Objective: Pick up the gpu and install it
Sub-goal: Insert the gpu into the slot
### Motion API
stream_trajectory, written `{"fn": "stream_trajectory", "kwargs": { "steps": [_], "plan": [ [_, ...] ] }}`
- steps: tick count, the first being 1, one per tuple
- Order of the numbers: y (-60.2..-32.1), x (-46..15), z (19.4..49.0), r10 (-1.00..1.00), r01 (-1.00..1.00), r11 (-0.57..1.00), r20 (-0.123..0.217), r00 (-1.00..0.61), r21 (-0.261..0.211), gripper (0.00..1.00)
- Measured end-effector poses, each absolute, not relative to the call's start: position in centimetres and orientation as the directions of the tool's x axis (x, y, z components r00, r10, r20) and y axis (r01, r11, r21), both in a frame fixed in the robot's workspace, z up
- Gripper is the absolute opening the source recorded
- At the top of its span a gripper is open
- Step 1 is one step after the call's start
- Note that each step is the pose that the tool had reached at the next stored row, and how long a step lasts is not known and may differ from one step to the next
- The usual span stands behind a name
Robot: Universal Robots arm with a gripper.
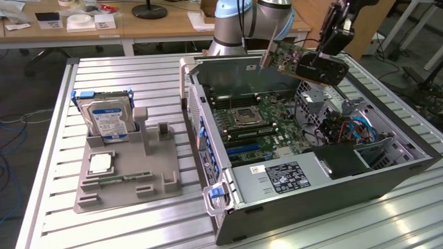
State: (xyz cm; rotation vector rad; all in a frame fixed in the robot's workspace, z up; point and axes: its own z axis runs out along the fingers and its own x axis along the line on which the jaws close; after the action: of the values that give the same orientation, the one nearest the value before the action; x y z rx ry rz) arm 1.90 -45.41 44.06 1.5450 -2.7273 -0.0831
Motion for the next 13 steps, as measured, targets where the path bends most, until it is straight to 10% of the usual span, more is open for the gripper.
{"fn": "stream_trajectory", "kwargs": {
  "steps": [13],
  "plan": [
    [-45.41, 1.90, 44.00, -0.945, -0.944, 0.325, -0.021, -0.327, 0.049, 0.26]
  ]
}}
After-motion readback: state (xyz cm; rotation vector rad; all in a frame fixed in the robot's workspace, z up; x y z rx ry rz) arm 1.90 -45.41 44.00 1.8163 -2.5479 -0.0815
